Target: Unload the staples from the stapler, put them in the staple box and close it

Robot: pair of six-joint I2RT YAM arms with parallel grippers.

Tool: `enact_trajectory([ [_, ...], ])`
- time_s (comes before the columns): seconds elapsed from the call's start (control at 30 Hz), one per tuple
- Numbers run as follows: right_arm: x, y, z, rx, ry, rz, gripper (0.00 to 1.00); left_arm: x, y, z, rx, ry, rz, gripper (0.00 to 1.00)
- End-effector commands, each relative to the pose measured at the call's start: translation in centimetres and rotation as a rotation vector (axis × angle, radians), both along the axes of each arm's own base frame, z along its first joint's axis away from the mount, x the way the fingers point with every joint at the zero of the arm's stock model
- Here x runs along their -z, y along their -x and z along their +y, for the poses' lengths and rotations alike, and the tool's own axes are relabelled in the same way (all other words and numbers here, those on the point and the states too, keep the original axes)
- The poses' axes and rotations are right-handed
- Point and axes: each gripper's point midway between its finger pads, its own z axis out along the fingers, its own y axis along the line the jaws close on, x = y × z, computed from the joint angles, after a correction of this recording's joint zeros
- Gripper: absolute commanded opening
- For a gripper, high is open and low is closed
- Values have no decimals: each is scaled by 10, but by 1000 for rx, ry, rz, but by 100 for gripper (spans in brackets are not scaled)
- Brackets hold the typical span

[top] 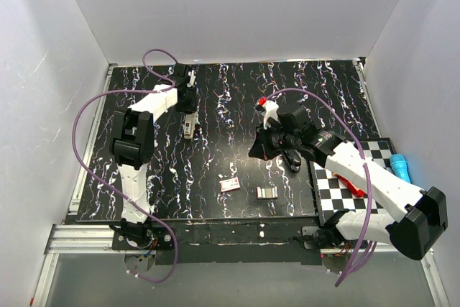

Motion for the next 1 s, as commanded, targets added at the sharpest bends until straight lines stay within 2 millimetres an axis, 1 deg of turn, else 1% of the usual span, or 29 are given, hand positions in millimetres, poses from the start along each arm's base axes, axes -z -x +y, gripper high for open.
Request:
enact_trajectory([
  [0.0, -17, -5, 2, 4, -33, -54, 1, -28, -21, -3, 2, 53, -76, 0],
  [0.2, -14, -8, 2, 14, -23, -50, 1, -22, -26, -2, -6, 65, -79, 23],
  [0.23, -13, -7, 2, 11, -22, -50, 4, -23, -26, -2, -3, 67, -80, 27],
  [0.3, -14, -7, 2, 13, -21, -49, 9, -23, -24, -4, 9, 74, -80, 37],
  [0.4, -13, -7, 0, 18, -17, -49, 16, -30, -24, -3, 26, 70, -105, 51],
  [0.47, -15, -7, 0, 19, -19, -53, 20, -36, -24, -3, 37, 67, -126, 58],
  [0.57, -16, -6, -3, 27, -14, -56, 23, -51, -25, -2, 54, 63, -162, 66],
  [0.7, -20, -5, -9, 42, -6, -63, 28, -79, -23, 0, 68, 57, -218, 68],
  [0.83, -26, -6, -21, 78, 19, -94, 33, -119, -16, 3, 81, 61, -297, 69],
  [0.87, -25, -5, -24, 87, 34, -96, 34, -126, -13, 3, 87, 68, -308, 69],
  [0.9, -26, -6, -28, 99, 43, -102, 36, -138, -8, -2, 109, 96, -329, 69],
  [0.97, -25, -6, -36, 119, 72, -110, 37, -154, 2, -9, 155, 139, -353, 69],
])
